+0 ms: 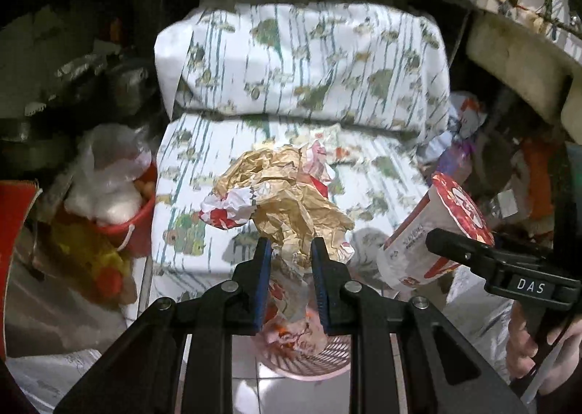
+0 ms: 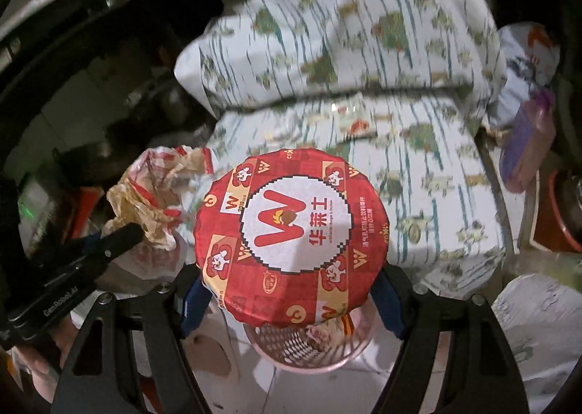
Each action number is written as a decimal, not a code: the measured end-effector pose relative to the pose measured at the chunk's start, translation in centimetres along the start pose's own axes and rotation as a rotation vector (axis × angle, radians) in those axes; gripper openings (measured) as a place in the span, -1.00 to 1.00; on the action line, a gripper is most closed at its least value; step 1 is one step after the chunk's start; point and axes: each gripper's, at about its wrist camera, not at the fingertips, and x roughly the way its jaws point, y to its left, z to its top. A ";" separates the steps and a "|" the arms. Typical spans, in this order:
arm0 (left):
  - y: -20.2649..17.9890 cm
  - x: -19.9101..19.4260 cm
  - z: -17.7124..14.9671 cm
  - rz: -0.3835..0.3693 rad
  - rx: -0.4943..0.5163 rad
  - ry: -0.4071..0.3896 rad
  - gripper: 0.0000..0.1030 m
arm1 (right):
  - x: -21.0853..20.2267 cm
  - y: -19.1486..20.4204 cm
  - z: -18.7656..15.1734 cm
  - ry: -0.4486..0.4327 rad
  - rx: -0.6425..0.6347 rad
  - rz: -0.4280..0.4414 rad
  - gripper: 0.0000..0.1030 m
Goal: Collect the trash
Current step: 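Lift the cup and wrapper and carry them over the pink basket, then open both tools to drop the wrapper and cup into the pink basket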
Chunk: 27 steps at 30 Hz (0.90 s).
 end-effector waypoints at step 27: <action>0.6 10.1 -5.2 -0.095 -0.077 0.452 -0.20 | 7.1 -2.6 -3.0 0.247 0.100 -0.048 0.45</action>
